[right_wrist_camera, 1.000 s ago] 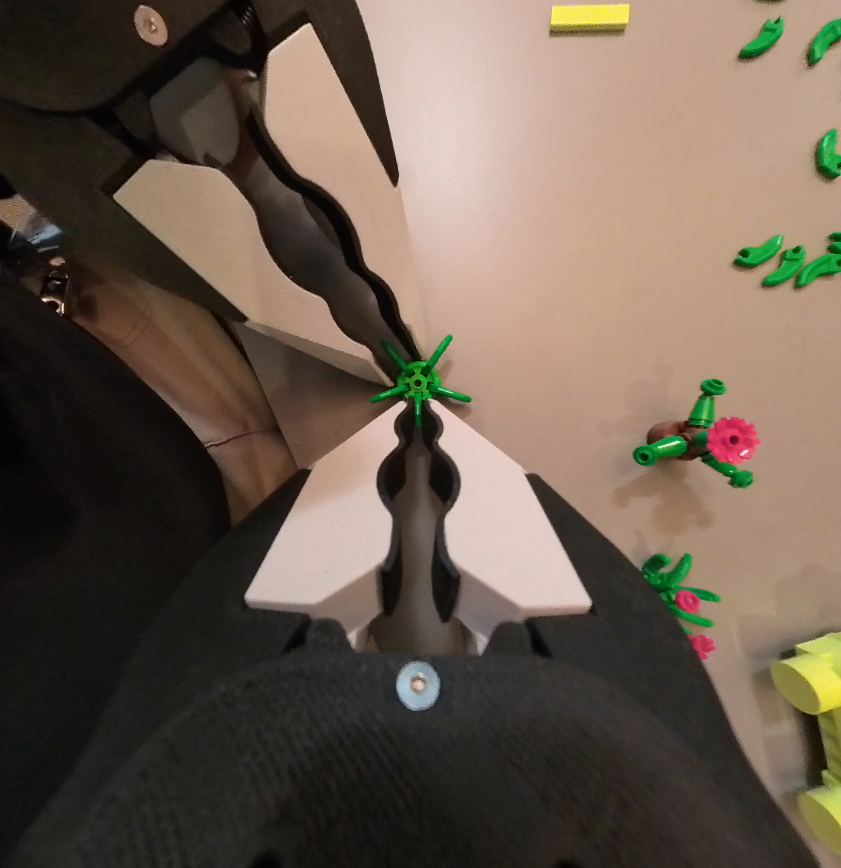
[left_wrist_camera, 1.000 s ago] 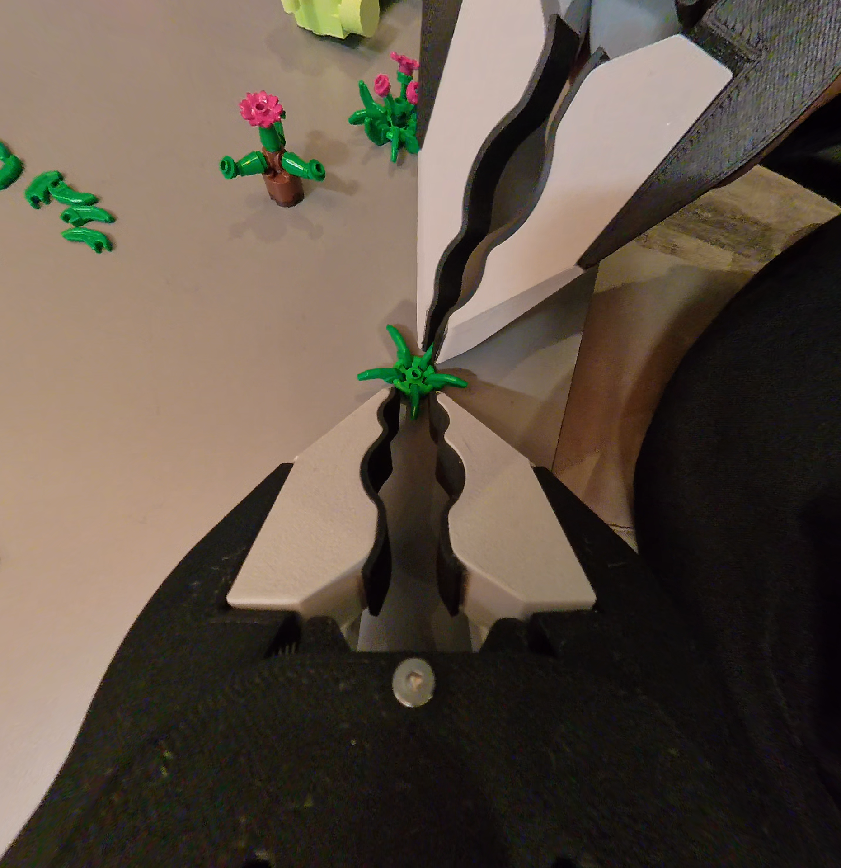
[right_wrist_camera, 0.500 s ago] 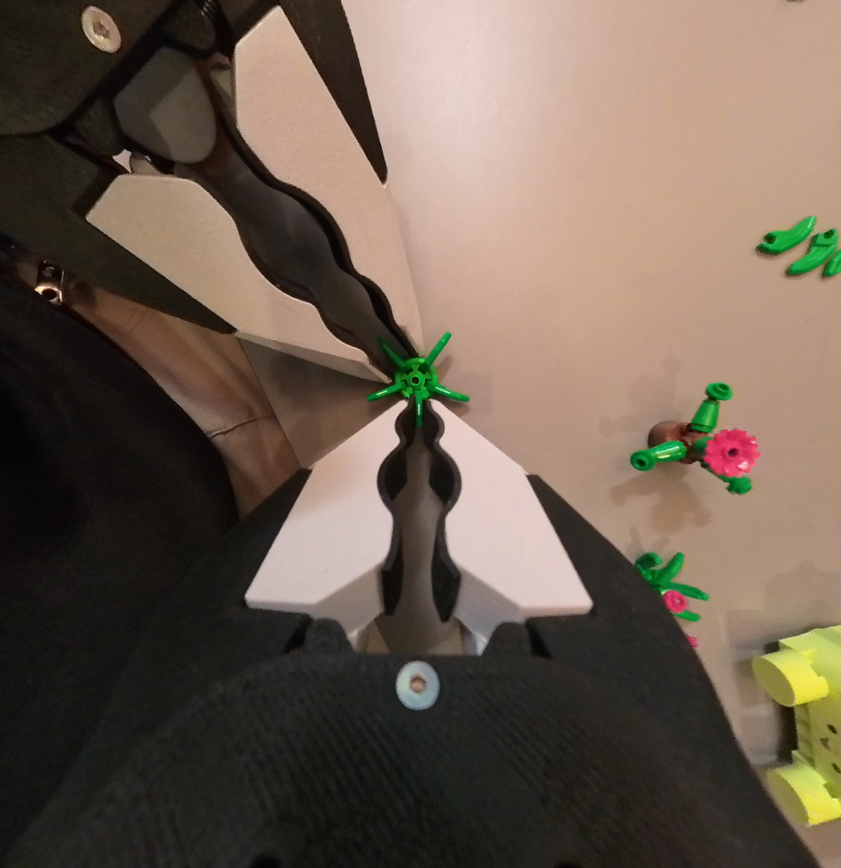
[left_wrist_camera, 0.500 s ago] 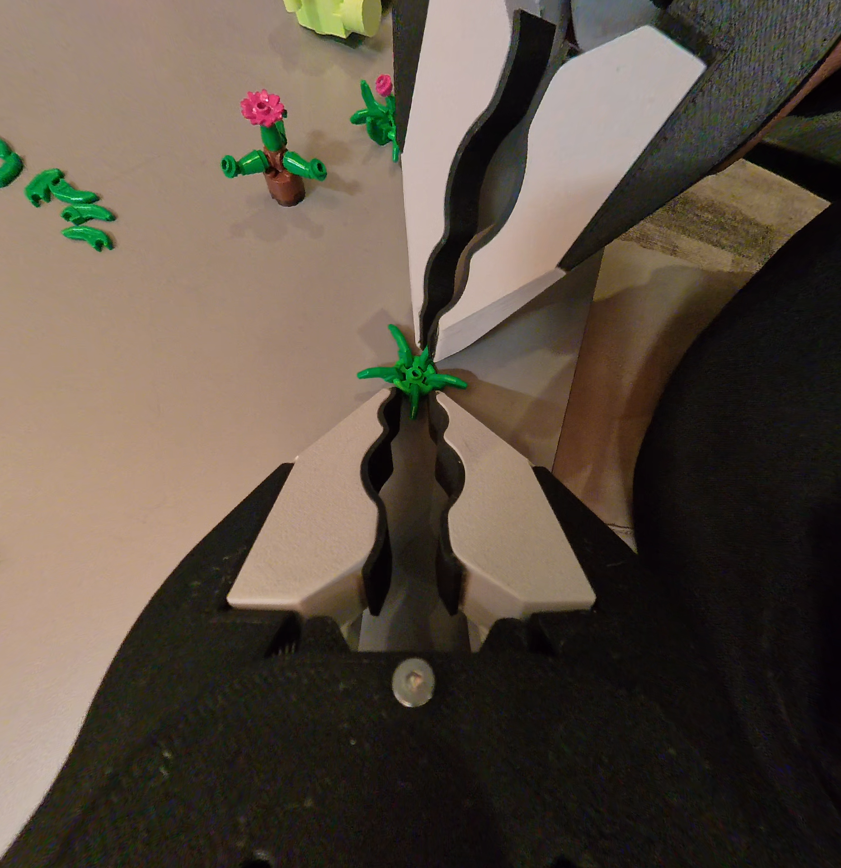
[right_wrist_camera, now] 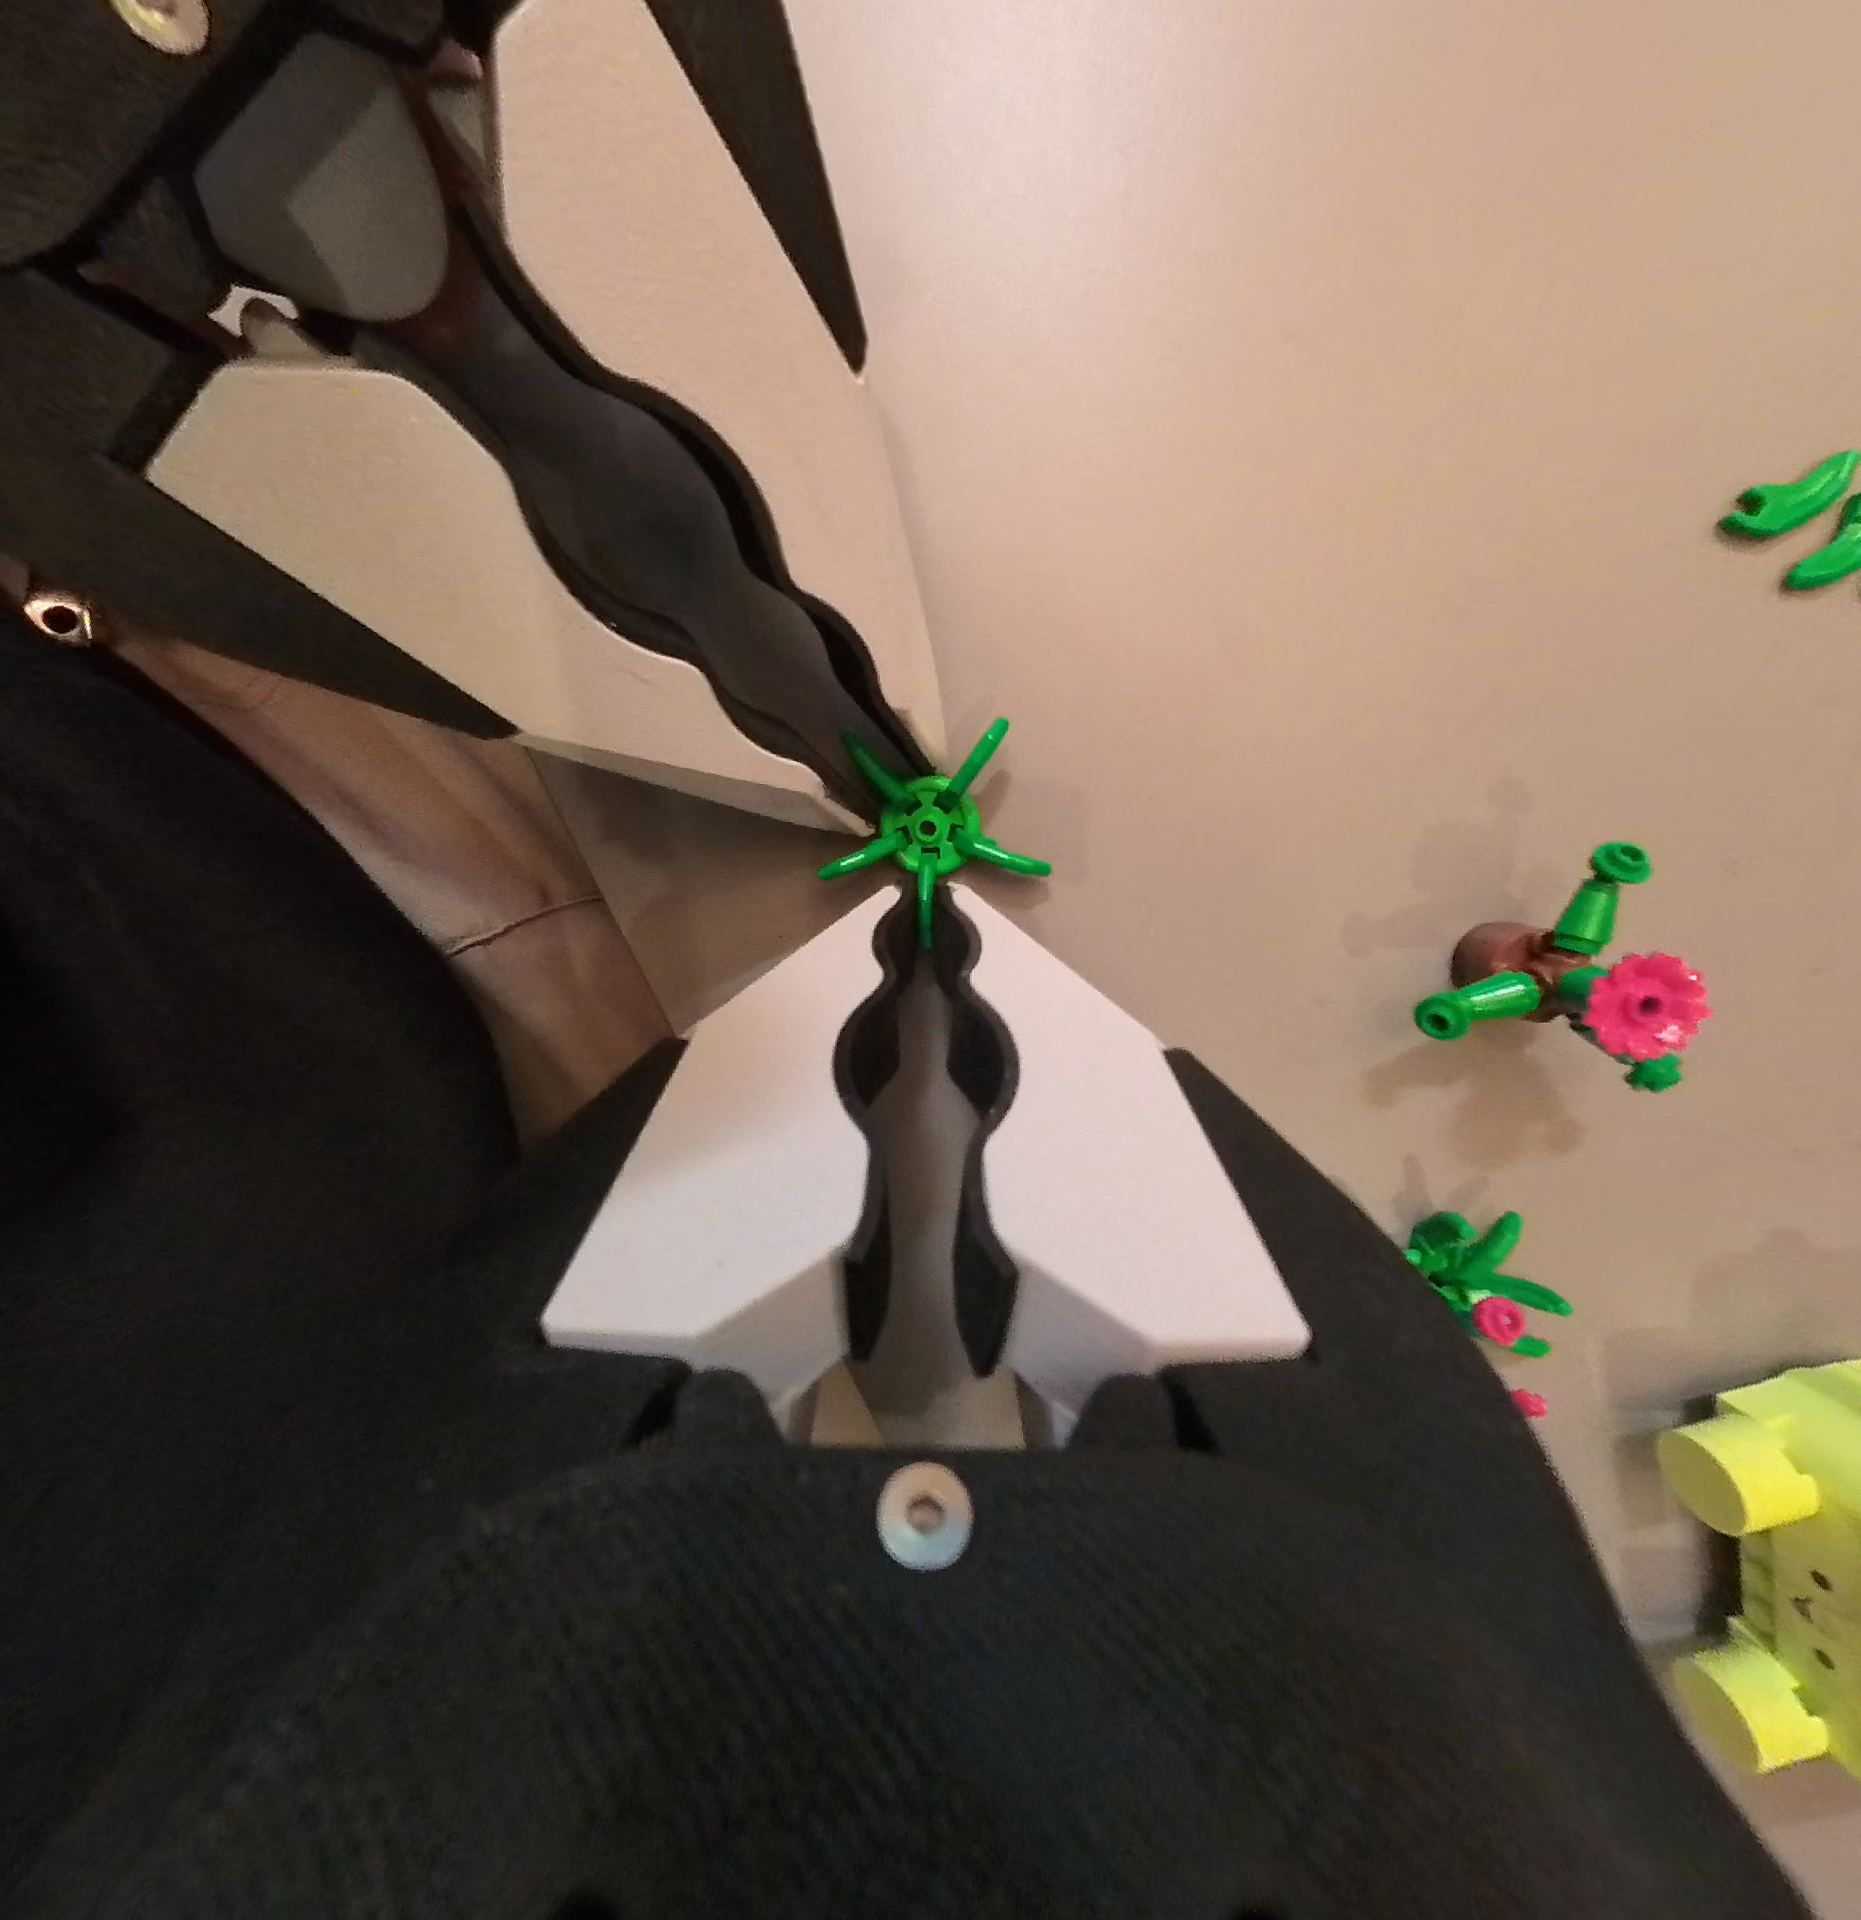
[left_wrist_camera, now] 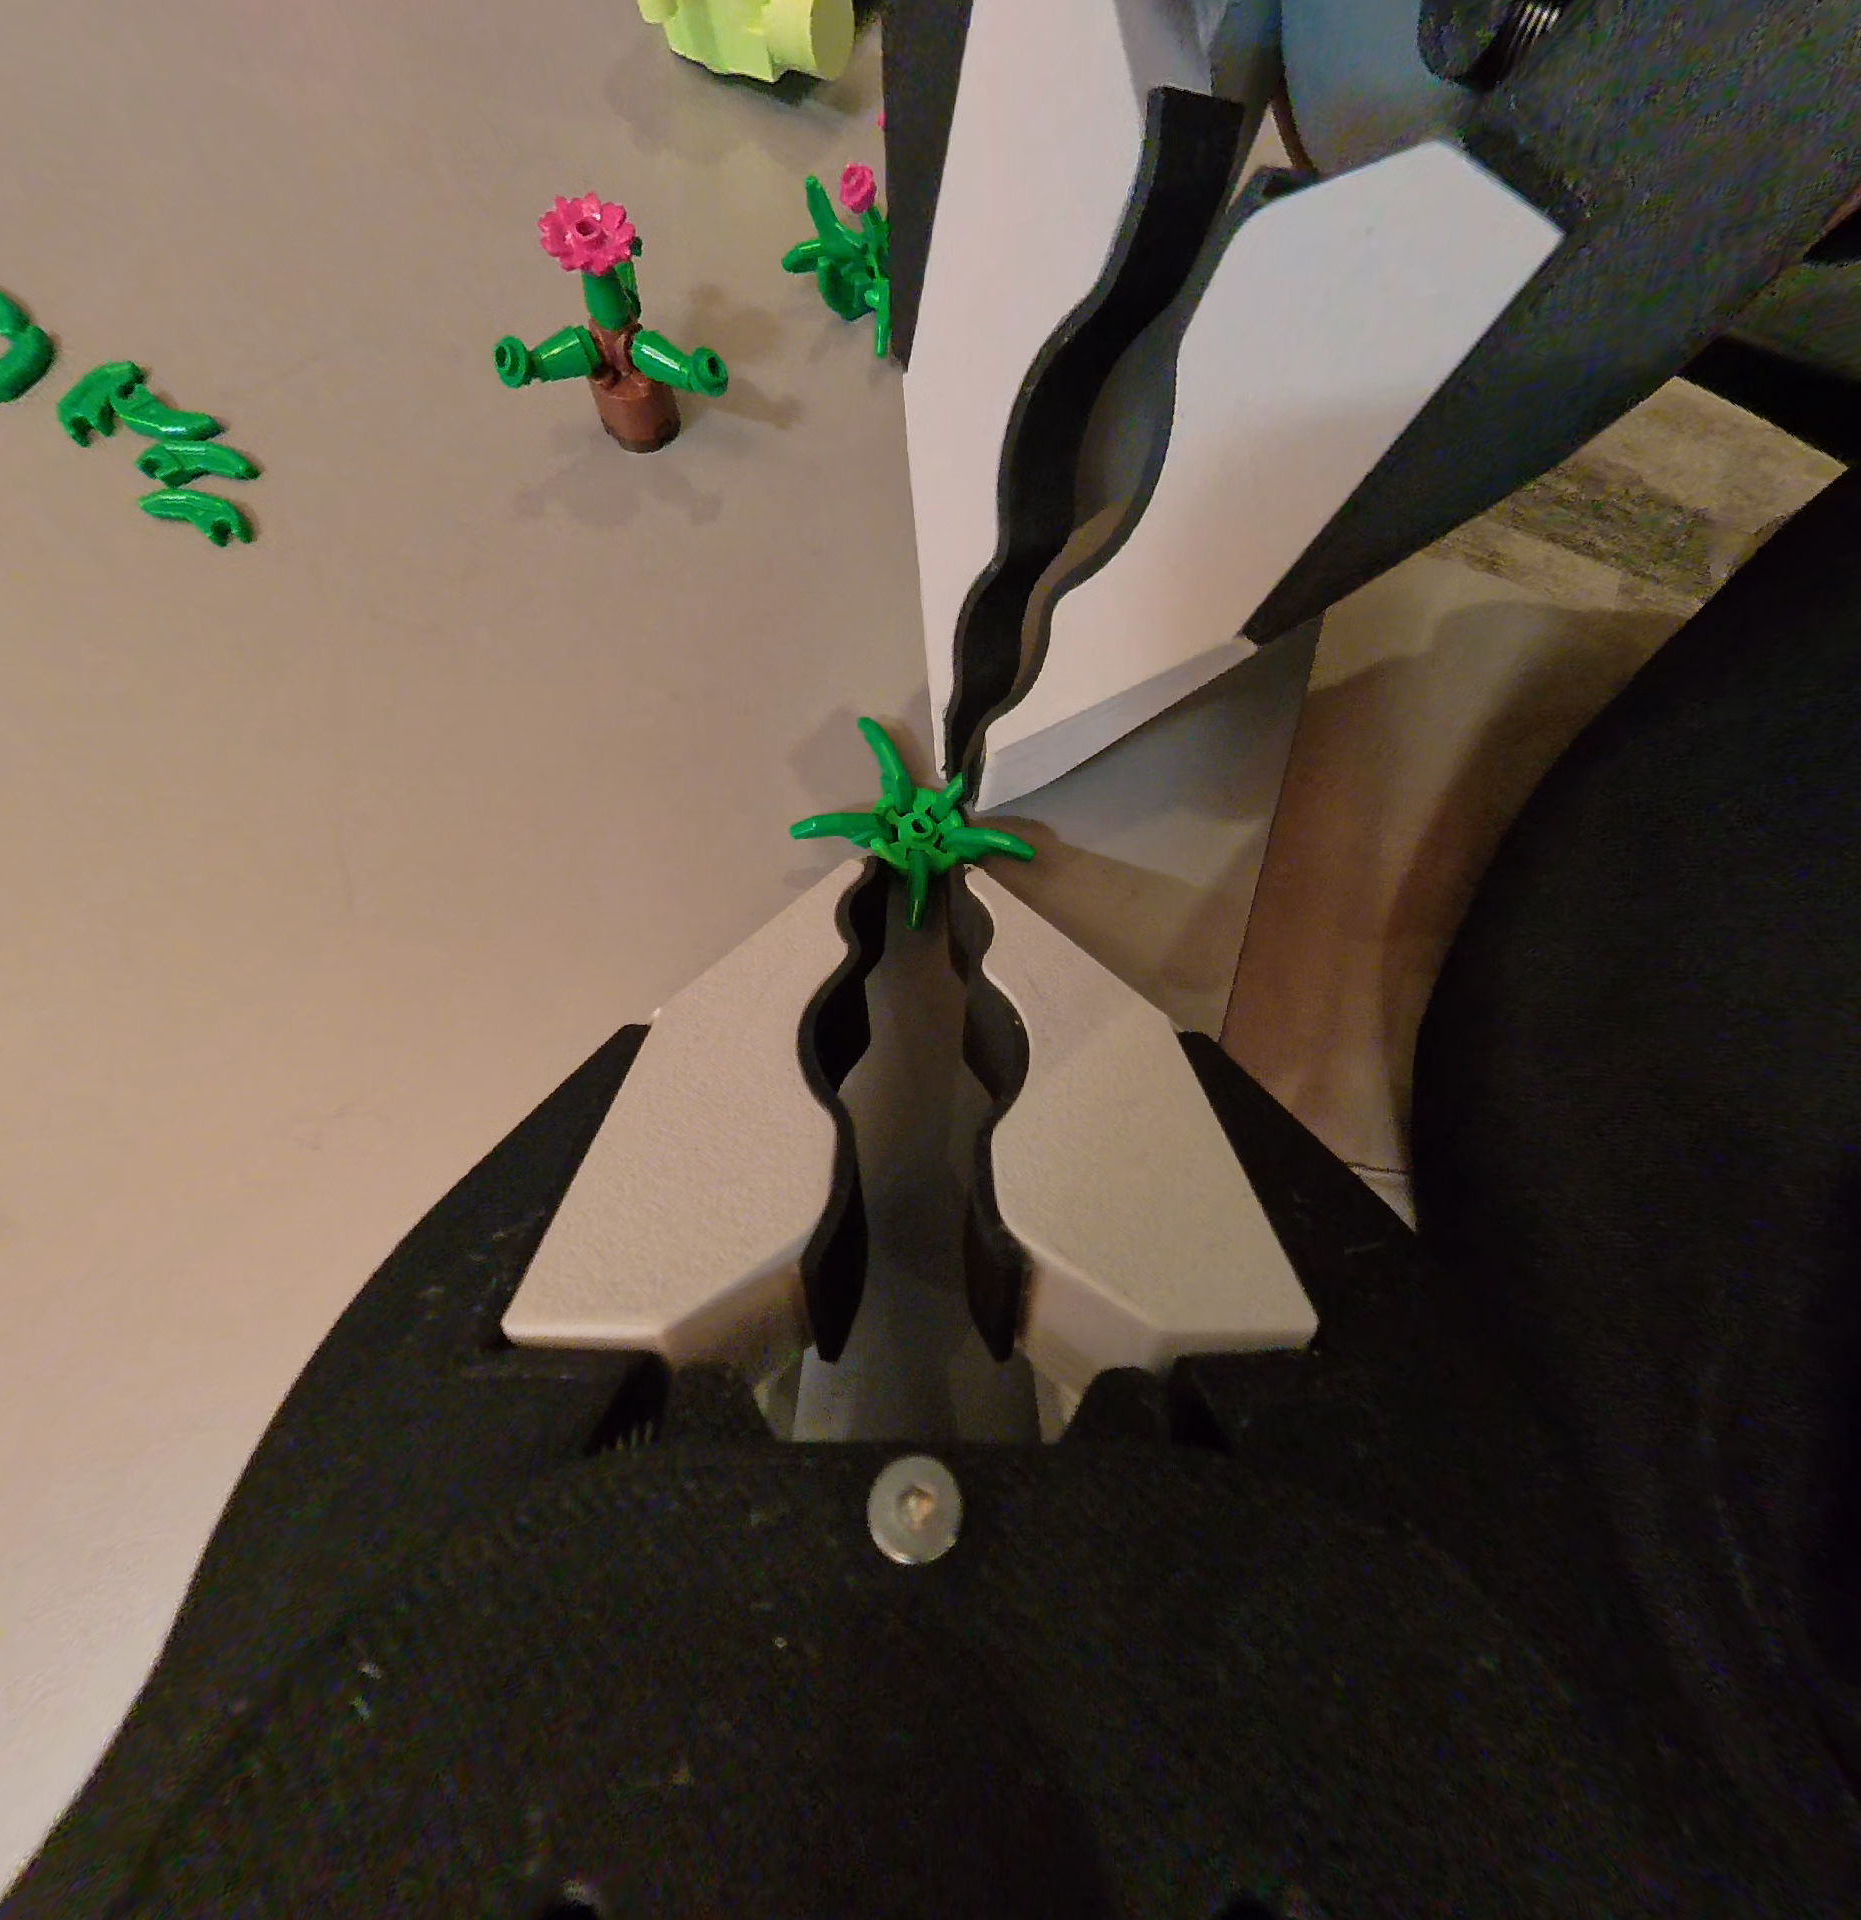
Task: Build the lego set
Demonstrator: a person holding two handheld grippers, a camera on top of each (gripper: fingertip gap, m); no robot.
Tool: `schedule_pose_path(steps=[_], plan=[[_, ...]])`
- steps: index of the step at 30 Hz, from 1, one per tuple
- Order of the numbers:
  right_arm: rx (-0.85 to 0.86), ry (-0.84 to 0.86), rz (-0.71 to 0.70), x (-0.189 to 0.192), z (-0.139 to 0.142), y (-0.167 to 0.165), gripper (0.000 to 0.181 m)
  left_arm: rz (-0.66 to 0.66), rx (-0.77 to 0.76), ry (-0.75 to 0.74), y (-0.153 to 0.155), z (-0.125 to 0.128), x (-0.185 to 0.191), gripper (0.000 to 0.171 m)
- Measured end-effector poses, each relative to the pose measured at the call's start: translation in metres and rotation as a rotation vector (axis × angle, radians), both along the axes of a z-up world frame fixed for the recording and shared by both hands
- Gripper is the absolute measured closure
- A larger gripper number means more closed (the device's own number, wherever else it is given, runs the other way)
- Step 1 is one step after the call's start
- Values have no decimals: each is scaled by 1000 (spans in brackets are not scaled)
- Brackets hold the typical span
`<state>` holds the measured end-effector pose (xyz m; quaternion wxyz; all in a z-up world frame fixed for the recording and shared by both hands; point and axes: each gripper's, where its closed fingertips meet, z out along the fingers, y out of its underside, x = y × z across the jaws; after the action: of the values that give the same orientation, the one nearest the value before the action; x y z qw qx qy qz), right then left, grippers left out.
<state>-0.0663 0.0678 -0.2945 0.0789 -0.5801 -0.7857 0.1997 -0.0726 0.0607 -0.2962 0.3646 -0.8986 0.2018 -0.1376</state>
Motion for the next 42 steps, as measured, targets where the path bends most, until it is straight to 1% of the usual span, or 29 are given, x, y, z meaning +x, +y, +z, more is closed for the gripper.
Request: schedule_pose_path(steps=[4,6,9,12,14,16,18,20,22,24,26,28,29,30,32,34,35,37,42], plan=[[5,42,6,-1,0,1,181,4,-5,-17,0,1,-1,160],[-54,84,-17,-2,1,1,181,-7,-16,-50,-2,2,1,156],[-174,162,-101,-1,9,6,180,-6,12,-88,-2,8,1,148],[-349,229,-173,2,26,7,180,-8,95,-100,-1,20,-1,140],[-460,255,-201,6,38,7,181,-12,205,-81,1,34,-3,137],[-583,262,-203,11,50,4,181,-24,304,-110,2,49,1,136],[-748,257,-181,17,66,-6,180,-67,328,-251,-2,62,13,134],[-971,252,-149,23,91,-19,181,-115,322,-435,-8,76,25,124],[-1165,264,-123,27,115,-26,181,-166,334,-611,-15,96,34,119],[-1313,224,-87,34,127,-36,181,-206,361,-771,-21,118,38,118],[-1468,183,-51,40,137,-45,181,-253,370,-884,-28,132,43,118],[-1602,161,-44,41,144,-49,181,-317,350,-940,-37,138,50,122],[-1640,146,-49,42,144,-50,181,-347,334,-955,-41,139,53,129],[-1655,128,-57,42,141,-52,181,-354,324,-957,-42,139,54,132],[-1648,113,-73,42,134,-55,181,-348,331,-930,-42,137,55,142],[-1664,112,-73,44,135,-56,181,-352,328,-913,-43,135,55,155],[-1664,116,-78,44,135,-56,181,-360,325,-918,-44,135,54,159],[-1666,127,-98,44,134,-54,181,-366,317,-934,-45,135,53,164],[-1656,155,-148,42,131,-47,181,-330,329,-912,-38,131,51,164]])
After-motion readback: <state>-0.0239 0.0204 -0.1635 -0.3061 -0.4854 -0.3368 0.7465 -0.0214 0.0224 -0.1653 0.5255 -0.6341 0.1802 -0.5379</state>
